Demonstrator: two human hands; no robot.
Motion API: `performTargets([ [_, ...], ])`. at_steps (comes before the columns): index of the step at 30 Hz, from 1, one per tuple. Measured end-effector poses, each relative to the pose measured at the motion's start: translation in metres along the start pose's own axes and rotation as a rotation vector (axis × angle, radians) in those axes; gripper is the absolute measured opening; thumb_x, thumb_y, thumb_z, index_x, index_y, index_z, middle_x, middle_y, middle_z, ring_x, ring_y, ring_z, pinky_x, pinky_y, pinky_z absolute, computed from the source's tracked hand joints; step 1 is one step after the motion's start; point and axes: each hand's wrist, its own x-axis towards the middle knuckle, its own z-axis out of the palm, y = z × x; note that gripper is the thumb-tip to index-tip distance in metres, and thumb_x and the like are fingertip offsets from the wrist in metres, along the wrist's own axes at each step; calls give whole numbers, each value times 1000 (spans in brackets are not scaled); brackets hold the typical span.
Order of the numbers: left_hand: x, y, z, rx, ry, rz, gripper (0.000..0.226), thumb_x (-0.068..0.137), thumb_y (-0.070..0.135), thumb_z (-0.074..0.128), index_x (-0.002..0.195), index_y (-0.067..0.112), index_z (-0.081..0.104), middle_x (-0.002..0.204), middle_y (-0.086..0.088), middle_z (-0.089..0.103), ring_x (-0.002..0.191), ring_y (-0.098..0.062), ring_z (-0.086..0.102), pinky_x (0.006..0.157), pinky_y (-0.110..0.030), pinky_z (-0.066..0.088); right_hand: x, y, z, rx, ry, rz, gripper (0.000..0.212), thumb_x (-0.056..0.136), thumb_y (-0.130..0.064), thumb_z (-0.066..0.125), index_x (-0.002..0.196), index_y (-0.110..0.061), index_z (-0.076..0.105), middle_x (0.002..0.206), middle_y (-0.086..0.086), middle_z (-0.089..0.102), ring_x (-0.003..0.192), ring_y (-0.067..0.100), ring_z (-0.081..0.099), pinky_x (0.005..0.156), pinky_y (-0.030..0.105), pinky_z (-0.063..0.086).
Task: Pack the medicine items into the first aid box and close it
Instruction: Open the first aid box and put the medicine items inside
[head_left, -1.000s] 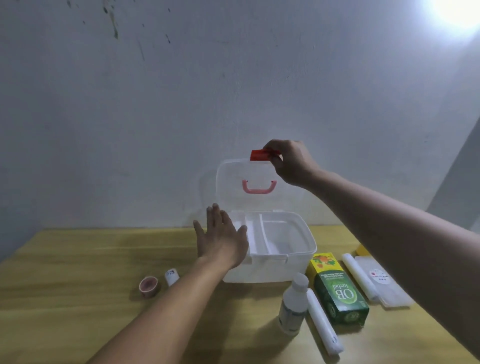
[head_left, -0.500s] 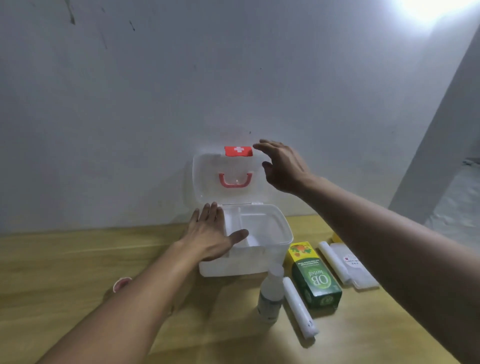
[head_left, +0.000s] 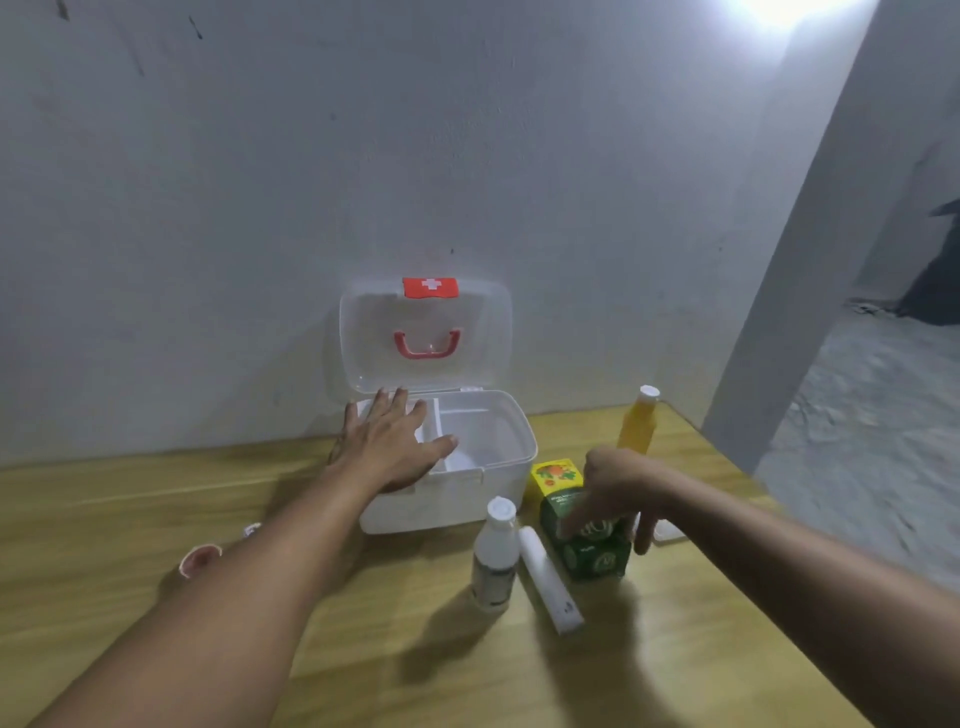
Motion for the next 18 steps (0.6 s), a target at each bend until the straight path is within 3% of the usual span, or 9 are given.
performTargets([
  [4,0,0,1,-11,-16,-3,77,89,68,25,153,27,16,163,-3,-3,151,-22,-5,118,-53,-4,-2,4,-29,-32,188,-13,41,57,-29,89,73,-5,60,78,15,68,65,33,72,49,41,61],
  [6,1,0,1,-26,-20,0,75,91,65,24,153,25,16,163,-3,-3,151,-22,-6,118,-53,-4,-7,-2,-53,-82,323,-40,37,54,-34,87,68,-8,64,68,11,69,57,28,71,48,40,61],
  [11,2,-1,0,-56,-21,-5,70,96,55,23,154,16,11,163,-4,-3,151,-21,-5,119,-51,-4,-21,-42,-87,-245,466,-270,45,61,-32,82,101,-15,71,88,10,72,69,26,71,58,37,62],
  [14,0,0,-2,-57,-24,-9,71,96,52,23,154,13,9,164,-4,-2,151,-20,-5,119,-50,-4,-17,-73,-83,-459,457,-376,48,61,-33,81,107,-21,71,94,5,70,78,24,63,57,26,50],
  [18,0,-2,0,-46,-12,-9,69,97,49,20,154,13,6,163,-4,-3,151,-20,-6,119,-49,-5,5,-105,-63,-558,363,-467,45,68,-29,83,107,-11,69,83,2,61,75,21,59,49,21,39],
])
